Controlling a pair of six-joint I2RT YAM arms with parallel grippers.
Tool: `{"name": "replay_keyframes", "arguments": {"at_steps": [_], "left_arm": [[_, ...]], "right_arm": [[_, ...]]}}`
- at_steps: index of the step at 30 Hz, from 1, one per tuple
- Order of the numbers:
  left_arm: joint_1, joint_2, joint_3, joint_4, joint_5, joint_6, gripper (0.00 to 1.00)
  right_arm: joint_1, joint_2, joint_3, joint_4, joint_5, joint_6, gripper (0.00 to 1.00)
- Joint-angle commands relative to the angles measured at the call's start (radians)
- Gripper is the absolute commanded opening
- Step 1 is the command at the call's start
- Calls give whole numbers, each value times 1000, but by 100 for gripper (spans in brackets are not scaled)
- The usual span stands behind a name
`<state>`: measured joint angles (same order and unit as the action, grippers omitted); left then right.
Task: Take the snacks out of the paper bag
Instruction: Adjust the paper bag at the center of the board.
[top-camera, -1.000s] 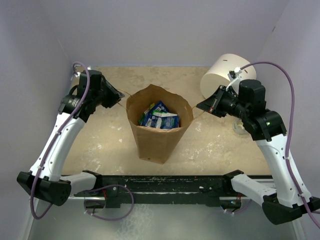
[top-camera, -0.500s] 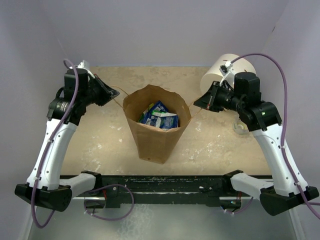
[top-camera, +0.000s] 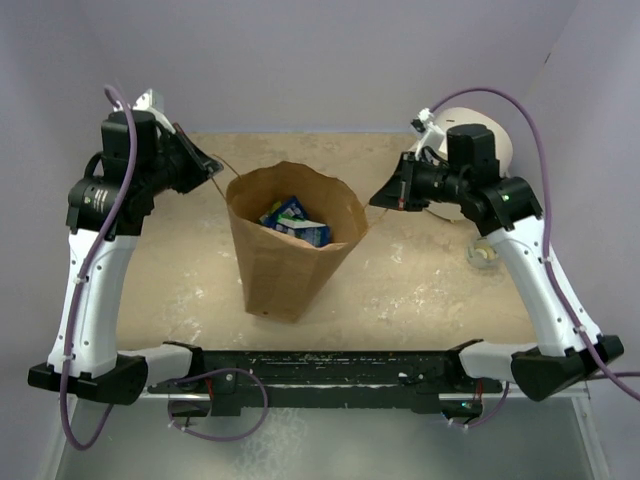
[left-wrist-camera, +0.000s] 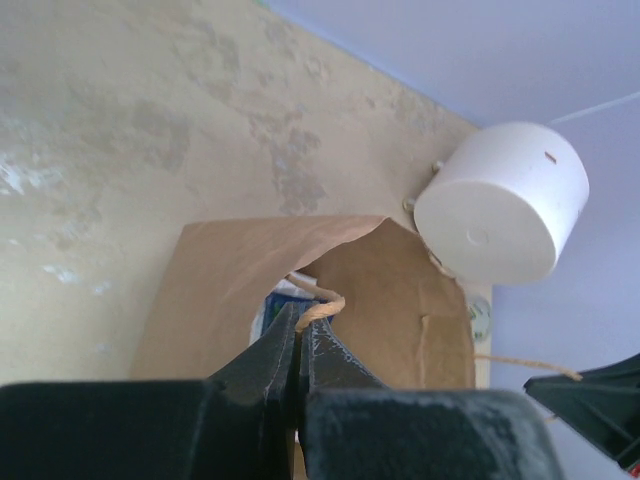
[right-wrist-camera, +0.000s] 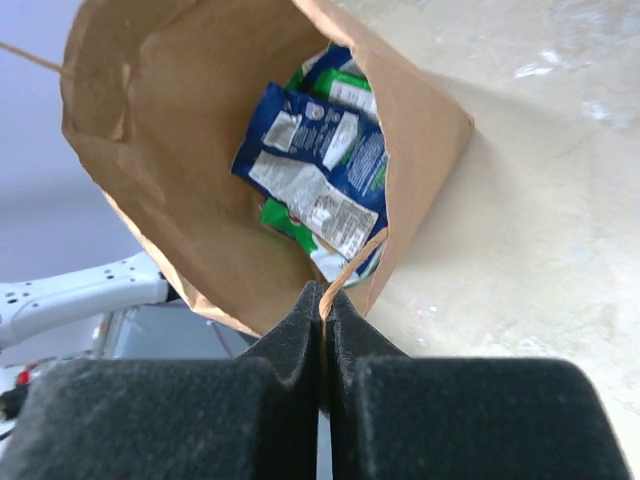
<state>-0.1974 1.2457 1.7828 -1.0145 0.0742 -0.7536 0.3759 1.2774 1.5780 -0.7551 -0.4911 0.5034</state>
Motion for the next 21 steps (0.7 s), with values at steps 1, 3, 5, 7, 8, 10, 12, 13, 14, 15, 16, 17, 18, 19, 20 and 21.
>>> {"name": "replay_keyframes", "arguments": {"at_steps": [1, 3, 5, 7, 8, 10, 12, 13, 14, 15, 16, 17, 18, 19, 20, 21], "left_arm": [[13, 53, 197, 34, -178, 64, 0], [20, 69, 231, 25, -230, 93, 0], [26, 67, 223, 42, -243, 135, 0], [29, 55, 196, 61, -221, 165, 0], [30, 41, 172, 74, -197, 171, 0], [30, -9, 95, 140, -99, 176, 0], [30, -66, -5, 233, 35, 160, 0], [30, -92, -59, 275, 102, 139, 0], [30, -117, -106, 313, 156, 109, 0], [30, -138, -157, 344, 212, 76, 0], [30, -159, -201, 371, 256, 46, 0], [30, -177, -247, 387, 290, 19, 0], [30, -193, -280, 401, 317, -7, 0], [30, -208, -308, 415, 341, -37, 0], [30, -220, -332, 429, 366, -61, 0], [30, -230, -355, 446, 393, -82, 0]], "right_arm": [[93, 58, 74, 173, -60, 101, 0], [148, 105, 73, 247, -59, 152, 0], [201, 148, 64, 311, -62, 193, 0], [243, 183, 36, 361, -82, 229, 0], [259, 194, 21, 374, -92, 236, 0], [279, 192, -30, 371, -96, 231, 0], [280, 168, -89, 351, -81, 215, 0], [279, 152, -118, 334, -68, 200, 0], [280, 138, -143, 313, -54, 180, 1], [281, 122, -170, 291, -34, 154, 1], [280, 108, -199, 273, -25, 139, 1], [280, 89, -236, 261, -19, 128, 1], [280, 71, -267, 255, -14, 121, 2], [279, 51, -303, 253, -13, 115, 2], [279, 30, -338, 256, -11, 112, 3], [279, 6, -369, 264, -12, 111, 3]]}}
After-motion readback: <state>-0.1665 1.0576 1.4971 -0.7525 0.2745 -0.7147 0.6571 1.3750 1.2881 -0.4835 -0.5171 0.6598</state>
